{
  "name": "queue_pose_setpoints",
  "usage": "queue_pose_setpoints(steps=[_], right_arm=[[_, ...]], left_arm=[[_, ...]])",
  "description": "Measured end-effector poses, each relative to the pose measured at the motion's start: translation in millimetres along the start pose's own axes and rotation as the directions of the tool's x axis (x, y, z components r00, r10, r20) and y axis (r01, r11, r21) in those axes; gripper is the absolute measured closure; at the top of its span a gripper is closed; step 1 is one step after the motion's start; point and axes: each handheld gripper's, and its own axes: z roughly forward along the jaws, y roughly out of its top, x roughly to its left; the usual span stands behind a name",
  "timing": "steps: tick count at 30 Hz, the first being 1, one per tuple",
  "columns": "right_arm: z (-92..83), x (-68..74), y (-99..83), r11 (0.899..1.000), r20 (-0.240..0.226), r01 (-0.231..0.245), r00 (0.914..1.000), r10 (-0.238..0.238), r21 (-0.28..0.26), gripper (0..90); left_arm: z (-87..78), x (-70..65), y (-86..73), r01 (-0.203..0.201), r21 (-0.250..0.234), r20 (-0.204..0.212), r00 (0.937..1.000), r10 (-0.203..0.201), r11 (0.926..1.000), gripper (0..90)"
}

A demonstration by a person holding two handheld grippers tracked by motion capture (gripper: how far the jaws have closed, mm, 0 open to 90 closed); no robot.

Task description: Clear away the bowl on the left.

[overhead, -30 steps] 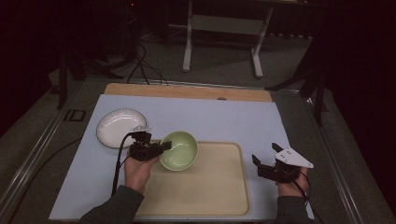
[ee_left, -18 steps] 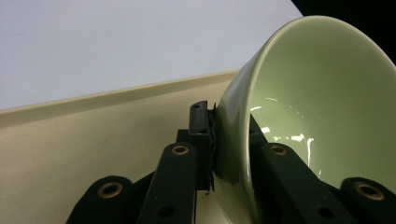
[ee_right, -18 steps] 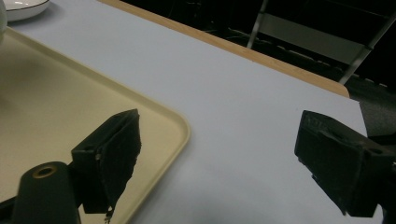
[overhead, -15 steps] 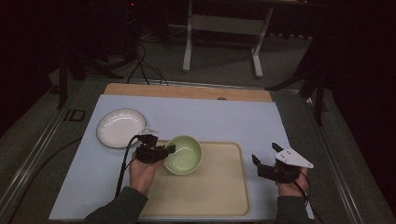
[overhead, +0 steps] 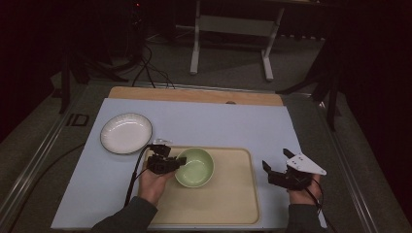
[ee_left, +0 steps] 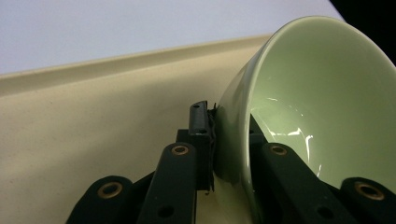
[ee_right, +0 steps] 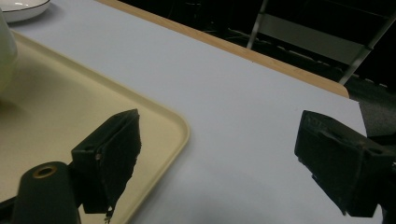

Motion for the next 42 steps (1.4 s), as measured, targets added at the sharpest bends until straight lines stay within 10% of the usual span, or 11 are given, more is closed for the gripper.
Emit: queue_pose_setpoints(steps=[24, 28, 42], right_arm=[[-0.5, -0.6, -0.2, 1.0, 0.003, 0.001, 1.0, -0.001, 0.0, 13.9], [-0.5, -0.6, -0.2, 1.0, 0.003, 0.002, 1.0, -0.002, 0.0, 13.9], [-0.5, -0.2, -0.1, 1.0, 0.002, 0.002, 1.0, -0.002, 0.001, 13.9]], left_arm=[[16.6, -0.7, -12.9, -0.022, 0.093, -0.026, 0.9993, 0.025, 0.9954, 77.6], [15.4, 2.5, -11.7, -0.016, 0.103, 0.022, 0.9997, 0.013, 0.9946, 73.2], [-5.1, 14.1, -3.1, 0.016, 0.011, 0.069, 0.9974, -0.017, 0.9998, 55.2]])
